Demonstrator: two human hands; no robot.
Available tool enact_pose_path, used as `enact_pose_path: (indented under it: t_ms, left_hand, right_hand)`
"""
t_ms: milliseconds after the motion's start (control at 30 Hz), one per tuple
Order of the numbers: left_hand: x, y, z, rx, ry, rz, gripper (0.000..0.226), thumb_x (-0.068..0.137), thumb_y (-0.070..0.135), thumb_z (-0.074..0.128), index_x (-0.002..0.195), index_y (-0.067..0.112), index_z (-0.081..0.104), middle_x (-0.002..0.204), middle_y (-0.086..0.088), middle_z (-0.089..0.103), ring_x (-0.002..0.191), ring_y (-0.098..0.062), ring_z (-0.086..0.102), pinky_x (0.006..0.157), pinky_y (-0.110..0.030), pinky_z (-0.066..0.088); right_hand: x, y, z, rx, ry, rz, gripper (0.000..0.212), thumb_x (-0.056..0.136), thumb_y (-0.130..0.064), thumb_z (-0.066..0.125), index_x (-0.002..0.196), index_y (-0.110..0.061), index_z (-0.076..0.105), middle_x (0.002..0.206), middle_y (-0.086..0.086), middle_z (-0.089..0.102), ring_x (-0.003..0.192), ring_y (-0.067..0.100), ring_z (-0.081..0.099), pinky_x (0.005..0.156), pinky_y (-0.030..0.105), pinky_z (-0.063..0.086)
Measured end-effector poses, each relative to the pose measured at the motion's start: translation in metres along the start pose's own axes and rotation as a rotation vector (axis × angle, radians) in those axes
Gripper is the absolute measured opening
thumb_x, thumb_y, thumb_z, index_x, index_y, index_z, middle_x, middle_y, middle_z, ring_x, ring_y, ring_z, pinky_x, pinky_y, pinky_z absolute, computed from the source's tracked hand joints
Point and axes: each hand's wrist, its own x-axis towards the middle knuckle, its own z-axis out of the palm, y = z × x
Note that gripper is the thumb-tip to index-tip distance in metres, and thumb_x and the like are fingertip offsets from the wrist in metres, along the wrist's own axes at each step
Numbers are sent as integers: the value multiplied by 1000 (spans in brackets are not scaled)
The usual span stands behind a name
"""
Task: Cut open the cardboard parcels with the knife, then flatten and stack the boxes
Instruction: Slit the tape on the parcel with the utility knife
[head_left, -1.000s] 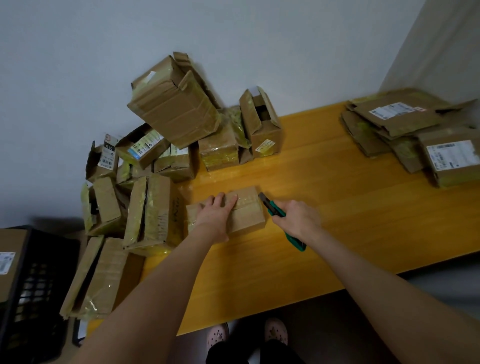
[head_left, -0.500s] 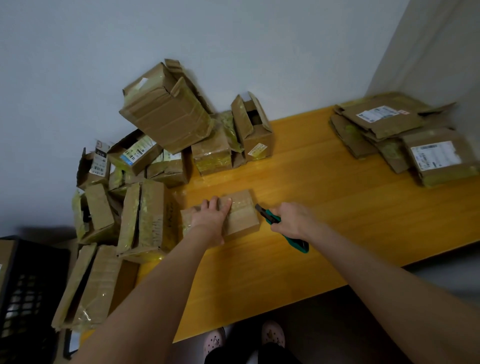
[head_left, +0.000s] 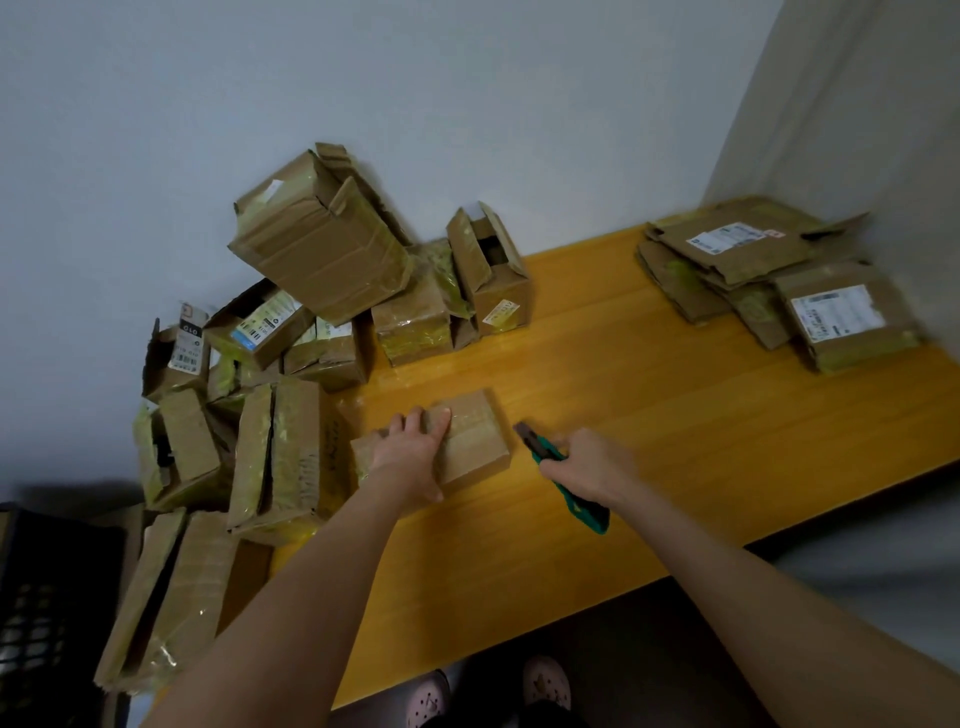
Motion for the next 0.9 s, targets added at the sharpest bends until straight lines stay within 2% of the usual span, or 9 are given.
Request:
enact_pose_path:
  t_ms: [133, 233, 300, 400, 467, 600, 733, 833, 900]
  left_hand:
    - [-7, 0, 10, -205, 63, -125, 126, 63, 59, 80, 153, 32, -5, 148, -10, 24, 135, -34, 27, 110, -53, 30]
    - [-16, 12, 17, -382, 103, -253, 123, 66, 61, 77, 153, 23, -1, 146, -12, 27, 134, -32, 29, 105, -47, 36]
    - [-16, 15, 20, -512, 67, -314, 113, 72, 60, 73, 153, 14, 9, 146, -14, 29, 134, -33, 32, 106, -44, 38]
    - [-15, 8, 27, -724, -9, -334, 88, 78, 63, 65, 143, 13, 35, 137, -14, 40, 126, -32, 42, 104, -43, 41]
    - [-19, 0, 32, -965, -16, -343, 75, 81, 58, 65, 137, 14, 42, 132, -9, 49, 120, -27, 48, 98, -41, 45]
    - [-32, -11, 30, -1469, 10, -329, 51, 87, 40, 68, 125, 16, 43, 119, -4, 57, 95, -16, 56, 69, -32, 46]
    - [-35, -20, 21, -1582, 50, -282, 48, 84, 32, 73, 121, 21, 44, 118, -8, 61, 101, -22, 61, 78, -35, 53]
    - [-38, -20, 8, -1615, 63, -265, 57, 81, 27, 76, 126, 23, 42, 115, -4, 60, 99, -19, 60, 73, -32, 51]
    - [-38, -18, 2, -1609, 113, -267, 62, 80, 23, 77, 130, 18, 42, 113, -2, 59, 96, -16, 60, 70, -29, 51]
  right_hand:
    - [9, -5, 16, 464, 121, 133, 31, 95, -37, 52, 90, -7, 58, 70, 4, 53, 62, 21, 51, 53, 29, 38]
    - [9, -24, 29, 718, -4, 219, 44, 99, -39, 46, 116, -1, 58, 105, 14, 64, 95, 29, 62, 73, 38, 47]
    - [5, -39, 40, 891, -101, 312, 50, 100, -41, 43, 134, -5, 47, 129, 13, 57, 116, 30, 56, 84, 37, 45]
    - [2, -54, 55, 1089, -141, 390, 51, 101, -40, 42, 141, -7, 38, 138, 12, 50, 123, 29, 51, 85, 34, 42]
    - [3, -58, 60, 1146, -123, 393, 52, 101, -39, 42, 143, -8, 37, 139, 12, 49, 124, 30, 50, 89, 36, 42]
    - [10, -63, 51, 1100, -81, 278, 50, 102, -38, 40, 144, -9, 36, 139, 11, 49, 125, 30, 48, 99, 39, 41]
    - [12, -69, 35, 991, -51, 161, 45, 102, -36, 40, 137, -8, 45, 127, 9, 55, 114, 26, 53, 94, 36, 43]
    - [12, -70, 25, 935, -72, 102, 40, 101, -37, 43, 130, -10, 50, 126, 9, 57, 115, 27, 55, 96, 37, 46]
    - [11, -68, 17, 902, -69, 61, 30, 100, -37, 46, 115, -12, 55, 114, 8, 61, 105, 25, 58, 90, 37, 48]
